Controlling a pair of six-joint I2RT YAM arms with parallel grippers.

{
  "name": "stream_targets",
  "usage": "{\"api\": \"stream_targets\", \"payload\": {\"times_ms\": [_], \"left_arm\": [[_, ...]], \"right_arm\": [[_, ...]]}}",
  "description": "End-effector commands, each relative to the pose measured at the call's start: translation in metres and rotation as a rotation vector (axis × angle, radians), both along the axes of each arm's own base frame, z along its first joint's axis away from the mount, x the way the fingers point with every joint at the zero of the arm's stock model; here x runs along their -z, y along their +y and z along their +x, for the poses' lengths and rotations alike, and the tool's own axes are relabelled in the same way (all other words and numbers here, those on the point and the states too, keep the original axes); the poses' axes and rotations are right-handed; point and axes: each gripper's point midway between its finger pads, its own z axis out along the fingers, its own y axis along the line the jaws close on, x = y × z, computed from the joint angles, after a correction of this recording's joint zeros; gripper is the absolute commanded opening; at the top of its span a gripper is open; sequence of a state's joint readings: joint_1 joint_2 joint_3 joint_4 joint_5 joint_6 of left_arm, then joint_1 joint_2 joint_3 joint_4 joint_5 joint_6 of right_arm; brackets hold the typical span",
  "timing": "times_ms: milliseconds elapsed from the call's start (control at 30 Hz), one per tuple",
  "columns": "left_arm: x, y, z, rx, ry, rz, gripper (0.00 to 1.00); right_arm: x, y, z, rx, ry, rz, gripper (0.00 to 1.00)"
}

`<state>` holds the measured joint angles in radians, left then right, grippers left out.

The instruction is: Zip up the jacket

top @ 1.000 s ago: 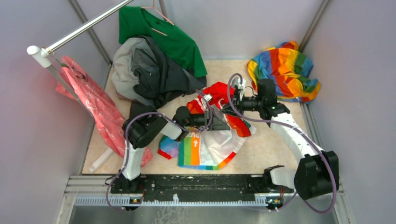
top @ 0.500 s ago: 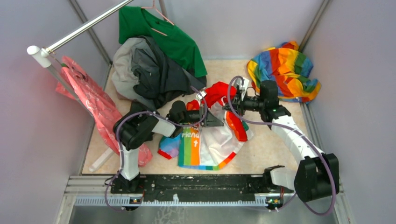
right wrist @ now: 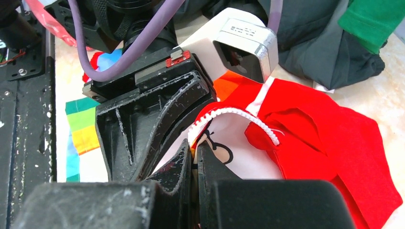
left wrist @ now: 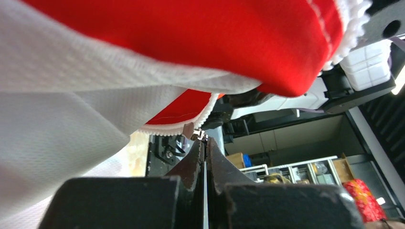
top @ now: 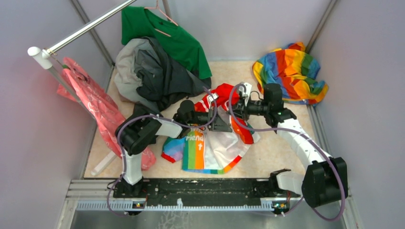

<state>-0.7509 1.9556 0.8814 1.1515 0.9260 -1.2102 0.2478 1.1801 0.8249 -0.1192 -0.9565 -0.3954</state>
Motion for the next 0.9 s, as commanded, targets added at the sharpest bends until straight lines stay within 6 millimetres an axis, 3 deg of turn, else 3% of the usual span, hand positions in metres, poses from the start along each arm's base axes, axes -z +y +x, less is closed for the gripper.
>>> {"api": "stream_targets", "payload": {"times_ms": [0,133,300,467,633,867], "left_arm": [[-0.016,0.001,-0.009,0.060,0.027,-0.053,0.00],[-0.018,0.010,-0.009,0.035,0.079,-0.088,0.00],[-0.030,0.024,-0.017,0.026,0.130,-0.144,0.00],[-0.028,0.030,-0.023,0.039,0.161,-0.161,0.00],[-0.005,0.029,-0.027,0.047,0.194,-0.110,0.00],[0.041,0.010,-0.045,0.110,0.253,0.002,0.00]], "right_arm": [[-0.021,0.009,-0.012,-0.098,-0.121,0.038,0.00],[-0.018,0.008,-0.017,-0.120,-0.139,0.029,0.00],[-0.012,-0.002,-0.004,-0.052,-0.201,-0.049,0.00],[-0.008,-0.010,0.006,0.007,-0.233,-0.100,0.00],[-0.016,-0.007,0.004,-0.004,-0.207,-0.049,0.00],[-0.037,0.000,-0.008,-0.074,-0.118,0.099,0.00]]}}
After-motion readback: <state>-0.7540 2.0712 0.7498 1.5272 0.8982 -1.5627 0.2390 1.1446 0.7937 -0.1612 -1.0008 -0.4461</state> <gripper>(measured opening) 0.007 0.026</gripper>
